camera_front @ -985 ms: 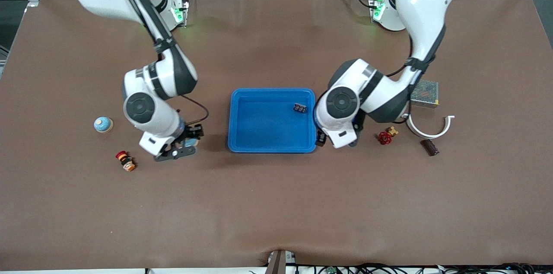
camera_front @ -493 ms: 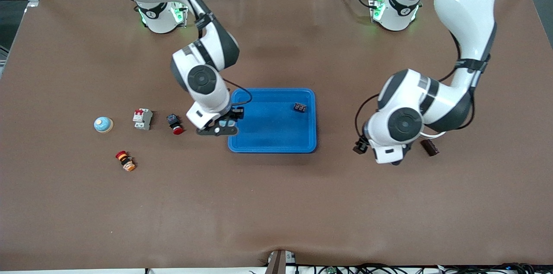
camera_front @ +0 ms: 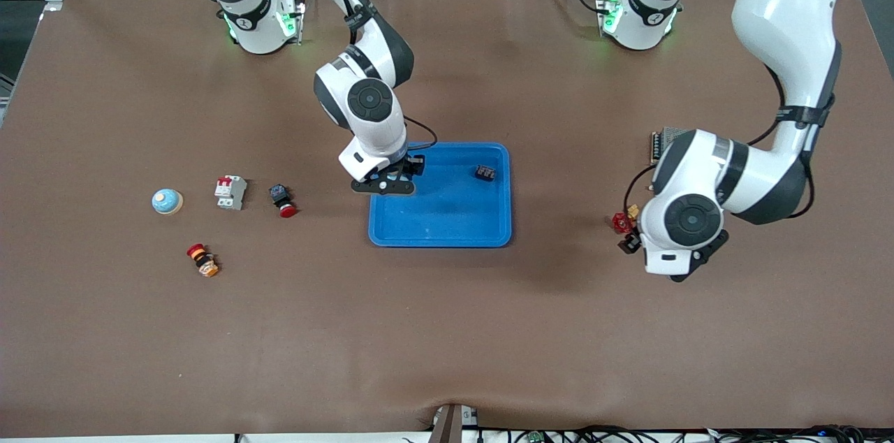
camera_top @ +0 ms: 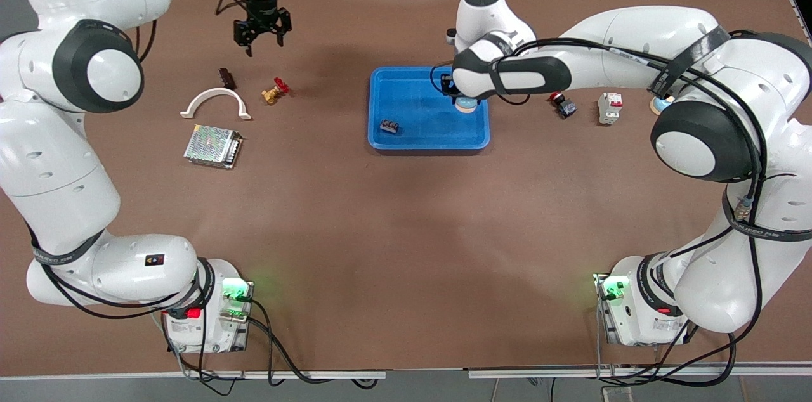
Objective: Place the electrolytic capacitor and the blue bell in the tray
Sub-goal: 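Grasp the second capacitor with the left gripper while the right gripper lowers the bell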
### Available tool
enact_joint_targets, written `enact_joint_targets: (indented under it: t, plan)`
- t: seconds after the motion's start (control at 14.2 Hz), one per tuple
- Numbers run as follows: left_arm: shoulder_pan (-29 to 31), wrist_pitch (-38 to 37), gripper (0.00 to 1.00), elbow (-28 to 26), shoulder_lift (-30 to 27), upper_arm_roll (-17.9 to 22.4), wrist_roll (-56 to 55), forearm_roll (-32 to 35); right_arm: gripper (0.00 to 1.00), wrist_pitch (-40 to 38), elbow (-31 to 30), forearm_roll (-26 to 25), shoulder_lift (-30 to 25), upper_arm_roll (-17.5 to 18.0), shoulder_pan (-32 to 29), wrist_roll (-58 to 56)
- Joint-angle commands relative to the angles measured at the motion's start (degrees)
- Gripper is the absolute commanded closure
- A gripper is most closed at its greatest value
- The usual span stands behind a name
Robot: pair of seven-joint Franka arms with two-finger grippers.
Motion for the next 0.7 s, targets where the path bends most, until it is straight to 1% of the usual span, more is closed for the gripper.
enact_joint_targets:
  t: [0.0, 0.21, 0.49, 0.63]
  plan:
    - [5.1, 0.5, 0.0, -2.2, -0.8, -0.6, 9.3, 1.3, 0.47, 5.2, -4.2, 0.2, -0.8, -0.7, 1.9, 2.4]
    - [9.2, 3.6, 0.0, -4.4, -0.9, -0.7, 16.6, 2.8, 0.47, 8.4, -6.4, 0.1, -0.2, -0.7, 3.9, 4.5]
    - [13.3, 14.0, 0.0, -9.6, -0.8, -0.7, 20.4, 2.9, 0.47, 10.1, -7.4, -0.4, 0.9, -0.8, 6.5, 7.6]
    - [15.0, 18.1, 0.0, -12.3, -0.8, -0.7, 22.8, 4.7, 0.47, 11.2, -8.3, -0.4, 1.0, -0.8, 7.1, 8.3]
